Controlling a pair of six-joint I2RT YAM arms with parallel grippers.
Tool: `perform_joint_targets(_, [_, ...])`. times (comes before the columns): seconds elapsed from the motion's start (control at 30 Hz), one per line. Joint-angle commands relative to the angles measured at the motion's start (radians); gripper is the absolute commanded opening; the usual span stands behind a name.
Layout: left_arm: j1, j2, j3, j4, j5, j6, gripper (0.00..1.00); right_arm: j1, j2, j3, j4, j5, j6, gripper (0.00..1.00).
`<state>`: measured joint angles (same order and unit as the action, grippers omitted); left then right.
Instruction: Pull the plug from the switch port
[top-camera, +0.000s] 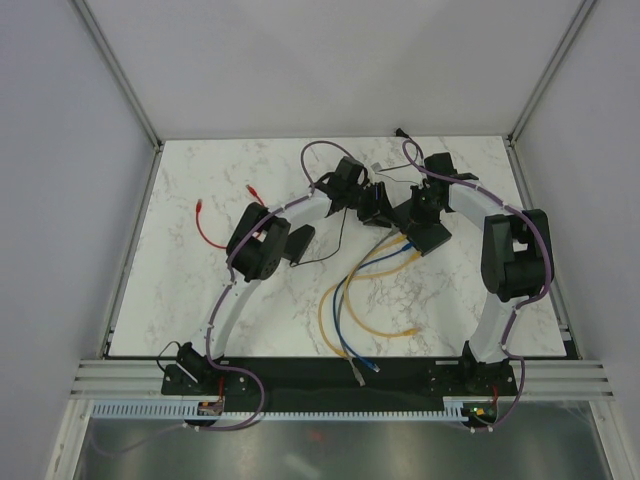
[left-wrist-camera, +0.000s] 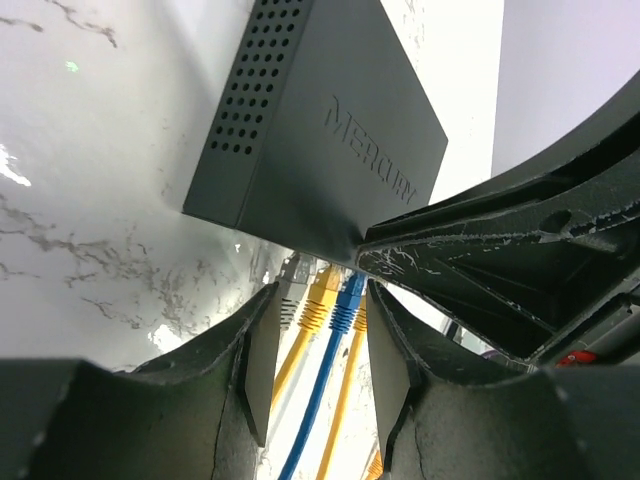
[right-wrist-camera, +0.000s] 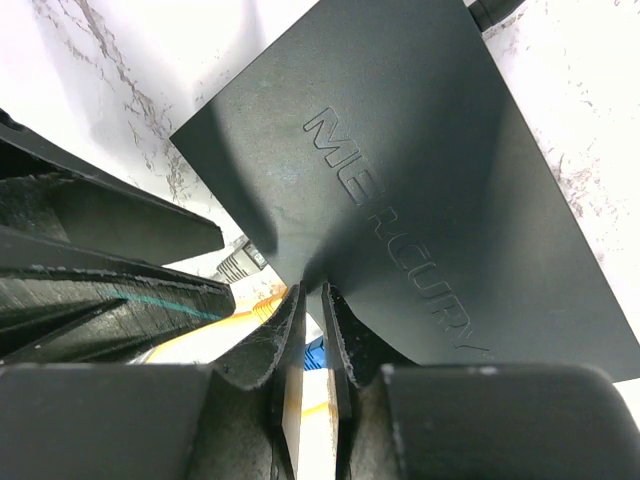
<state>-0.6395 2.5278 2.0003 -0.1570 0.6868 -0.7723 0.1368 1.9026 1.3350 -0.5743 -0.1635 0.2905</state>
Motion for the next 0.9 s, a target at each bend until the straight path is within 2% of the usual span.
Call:
perform_joint_targets(0.0, [0.001, 0.026, 0.054, -0.027, -0.023, 0.051, 0.47, -0.003, -0.010, -0.013, 0.005, -0.007, -0.017, 0.19])
perform_joint_targets(0.17, [0.001, 0.028, 0.048, -0.065, -0.046, 0.100, 0.47, -0.005, -0.014, -0.008, 0.002, -0.007, -0.019, 0.19])
perform_joint_targets(0.27, [-0.002, 0.057, 0.069, -0.065, -0.004, 0.081, 0.45, -0.006, -0.013, -0.008, 0.001, -0.005, -0.022, 0.19])
perform_joint_targets(0.87, [-0.034, 0.097, 0.069, -0.069, -0.066, 0.062, 0.43, -0.006, -0.004, -0.010, 0.001, -0.011, -0.019, 0.16])
